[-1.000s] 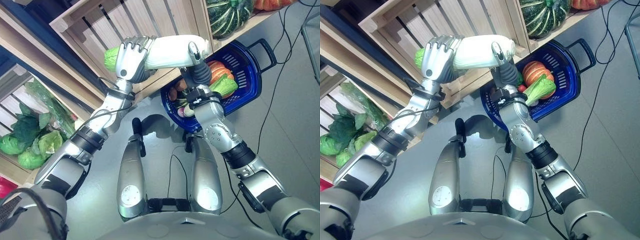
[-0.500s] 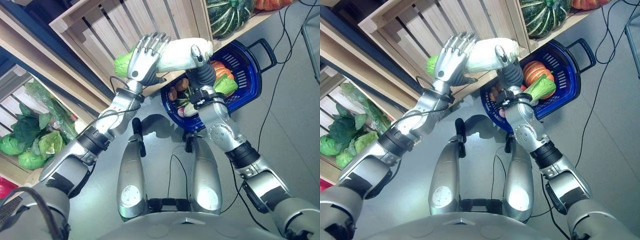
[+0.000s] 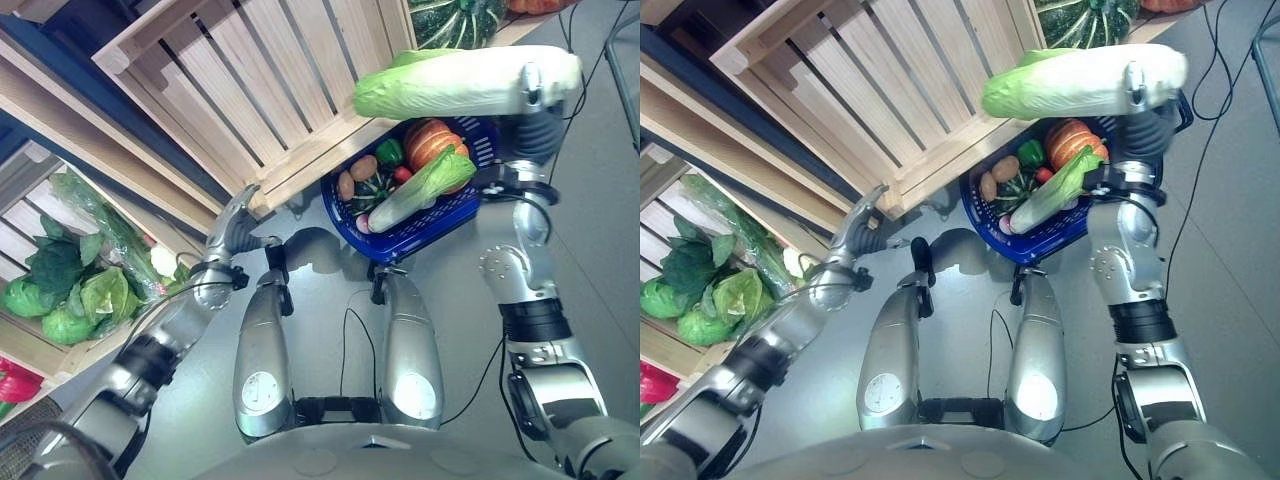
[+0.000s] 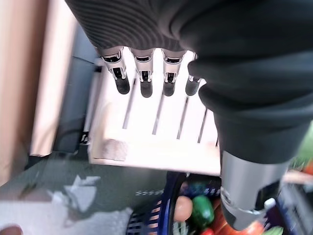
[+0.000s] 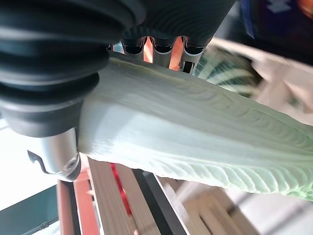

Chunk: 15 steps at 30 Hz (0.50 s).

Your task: Pick up fruits and vegetables into the basket

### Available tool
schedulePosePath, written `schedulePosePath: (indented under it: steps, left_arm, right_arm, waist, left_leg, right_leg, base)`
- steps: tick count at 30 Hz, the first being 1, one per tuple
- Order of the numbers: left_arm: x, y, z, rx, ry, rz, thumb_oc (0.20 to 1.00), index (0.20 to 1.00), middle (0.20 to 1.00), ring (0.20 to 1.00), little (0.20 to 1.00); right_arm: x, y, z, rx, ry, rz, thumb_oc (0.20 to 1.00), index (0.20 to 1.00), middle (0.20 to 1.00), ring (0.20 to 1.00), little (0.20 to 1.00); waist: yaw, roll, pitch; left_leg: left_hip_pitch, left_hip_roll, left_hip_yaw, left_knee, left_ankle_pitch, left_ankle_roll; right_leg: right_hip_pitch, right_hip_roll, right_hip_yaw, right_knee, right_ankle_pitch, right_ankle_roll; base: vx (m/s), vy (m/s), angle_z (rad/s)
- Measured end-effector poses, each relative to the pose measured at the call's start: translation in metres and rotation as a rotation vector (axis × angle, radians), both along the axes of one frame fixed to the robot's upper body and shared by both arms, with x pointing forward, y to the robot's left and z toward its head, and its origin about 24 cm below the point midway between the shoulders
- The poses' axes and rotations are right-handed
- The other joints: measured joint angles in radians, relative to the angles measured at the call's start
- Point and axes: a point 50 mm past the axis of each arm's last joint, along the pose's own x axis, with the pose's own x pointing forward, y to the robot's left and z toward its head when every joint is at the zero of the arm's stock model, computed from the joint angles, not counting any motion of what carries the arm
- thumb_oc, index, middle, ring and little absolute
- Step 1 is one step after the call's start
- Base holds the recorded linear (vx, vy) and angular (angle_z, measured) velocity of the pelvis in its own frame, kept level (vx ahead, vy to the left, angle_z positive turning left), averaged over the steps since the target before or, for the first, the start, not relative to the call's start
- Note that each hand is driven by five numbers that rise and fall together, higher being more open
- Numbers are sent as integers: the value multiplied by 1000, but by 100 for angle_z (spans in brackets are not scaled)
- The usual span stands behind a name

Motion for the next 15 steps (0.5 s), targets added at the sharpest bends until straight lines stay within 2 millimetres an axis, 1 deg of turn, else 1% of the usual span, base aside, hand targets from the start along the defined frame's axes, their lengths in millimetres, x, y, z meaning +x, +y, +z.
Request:
schedulePosePath:
  steps: [2,3,6,8,12,15]
  left_arm:
    - [-7,4,5,-68,-21,-23,1000,1000,1000,1000,1000]
    - [-10,3,12,-110,-53,-48,1000,1000,1000,1000,1000]
    - [-16,0,21,-163,-110,-97,1000,1000,1000,1000,1000]
    - [-20,2,18,-177,-102,-96,1000,1000,1000,1000,1000]
    - [-21,2,17,-189,-96,-97,1000,1000,1000,1000,1000]
    - [-21,3,16,-205,-91,-89,1000,1000,1000,1000,1000]
  right_arm:
    - [-8,-9,-2,-15,-7,-51,200,200,200,200,200]
    - [-14,-16,-4,-18,-13,-81,200,200,200,200,200]
    - [-25,-27,-7,-7,-36,-145,200,200,200,200,200]
    - [-29,-32,-11,-4,-33,-180,200,200,200,200,200]
    - [-40,-45,-16,-50,-4,-259,200,200,200,200,200]
    - [-40,-48,-18,-65,21,-284,200,200,200,200,200]
  waist:
    - [1,2,1]
    - [1,8,3]
    - [0,20,5]
    - [-10,27,5]
    - [-14,40,5]
    - [-18,45,6]
  left_leg:
    - [-1,0,3,-4,0,1]
    - [0,0,7,-9,0,3]
    - [-3,-1,28,-21,4,6]
    - [-4,-1,37,-29,6,2]
    - [-15,1,47,-35,8,-1]
    - [-38,0,50,-33,8,-1]
  right_leg:
    - [-3,0,2,-6,-1,1]
    - [-5,0,4,-9,-1,2]
    - [-22,-1,15,-10,-2,6]
    - [-31,0,20,-11,-1,4]
    - [-54,-1,20,-2,-1,4]
    - [-81,-2,21,5,-1,3]
  base:
    - [-16,31,-2]
    - [0,0,0]
    - [-10,12,-6]
    - [-18,4,-12]
    - [-15,-7,-5]
    - [-24,-41,-4]
